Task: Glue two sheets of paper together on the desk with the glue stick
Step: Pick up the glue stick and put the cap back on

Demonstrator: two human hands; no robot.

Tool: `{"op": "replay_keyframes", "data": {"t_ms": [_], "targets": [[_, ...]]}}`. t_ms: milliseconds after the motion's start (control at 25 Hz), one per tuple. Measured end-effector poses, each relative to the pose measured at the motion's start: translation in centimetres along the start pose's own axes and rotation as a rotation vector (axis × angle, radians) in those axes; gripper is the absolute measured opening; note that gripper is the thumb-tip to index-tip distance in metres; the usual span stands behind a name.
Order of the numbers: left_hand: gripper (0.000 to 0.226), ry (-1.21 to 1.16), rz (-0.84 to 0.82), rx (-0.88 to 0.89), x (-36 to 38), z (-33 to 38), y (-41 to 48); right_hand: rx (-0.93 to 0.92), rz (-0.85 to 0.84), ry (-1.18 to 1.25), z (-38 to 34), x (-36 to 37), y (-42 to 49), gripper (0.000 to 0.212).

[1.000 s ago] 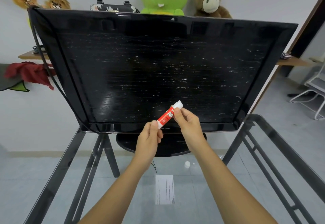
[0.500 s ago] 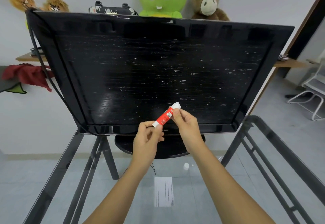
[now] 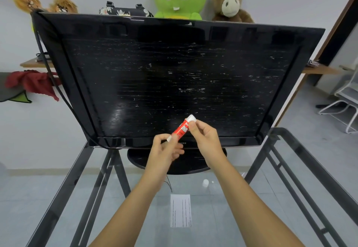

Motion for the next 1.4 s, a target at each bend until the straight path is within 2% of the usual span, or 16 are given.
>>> {"op": "replay_keyframes", "data": {"t_ms": [40,80,160,240,360,440,480,520,600,680,720,760,960,1120,1280,1400], "targets": [[0.038,0.145,0.006,0.195,0.0,0.6,-0.2,-0.003,0.005,-0.005,0.1,-0.1,0.0,0.028],[0.036,0.235,0.011,0.318,0.0,0.8,-0.5,-0.001,-0.003,-0.003,0.1,-0.1,-0.1,0.030],[0.038,0.261,0.041,0.317,-0.2,0.7,-0.6,-0.003,-0.039,0.012,0.2,0.2,-0.1,0.031],[0.046,0.013,0.058,0.043,-0.1,-0.2,-0.3,-0.016,-0.056,0.015,-0.1,0.3,-0.2,0.027],[0.045,-0.613,-0.212,-0.578,1.8,-1.4,-1.3,-0.028,-0.077,0.028,-0.4,0.1,-0.2,0.019],[0.048,-0.732,-0.295,-0.722,2.1,-0.9,-1.9,-0.021,-0.075,0.021,-0.3,-0.1,-0.3,0.018],[0.053,-0.653,-0.264,-0.700,1.8,-1.1,-1.6,-0.014,-0.063,0.027,-0.2,-0.3,-0.3,0.018],[0.056,-0.459,-0.205,-0.600,1.3,-1.3,-1.0,-0.008,-0.038,0.035,0.0,-0.4,-0.2,0.020],[0.049,0.112,-0.040,-0.187,-0.1,-0.5,0.1,0.018,0.038,0.024,0.8,-1.0,-0.2,0.025],[0.042,0.590,0.008,0.320,0.0,1.3,-0.4,0.056,0.080,-0.002,1.9,-1.3,-0.4,0.026],[0.042,0.727,-0.013,0.458,0.4,1.2,-0.8,0.076,0.087,-0.011,2.7,-1.4,-0.6,0.025],[0.042,0.810,-0.030,0.504,0.6,0.6,-1.1,0.100,0.091,-0.017,3.6,-1.5,-0.7,0.025],[0.040,0.970,-0.028,0.526,1.0,-2.5,-1.5,0.164,0.093,-0.057,7.3,-2.2,-1.3,0.024],[0.039,0.968,-0.030,0.468,0.7,-4.8,-0.7,0.211,0.071,-0.155,11.1,-4.1,-0.8,0.039],[0.034,0.985,-0.056,0.377,0.2,-8.3,-0.2,0.259,0.181,-0.513,17.2,-7.4,-1.2,0.042],[0.030,1.006,-0.113,0.293,-0.2,-11.6,-0.5,0.361,0.115,-0.734,22.2,-8.6,-2.2,0.051]]}}
Point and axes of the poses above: each hand's wrist, its own y-axis towards the middle knuckle, its own x-axis out of the palm, z = x × y, the point moved 6 cm from there along y, towards the middle knuckle, and after that the axes turned 8 degrees about x, right-handed, at the moved point
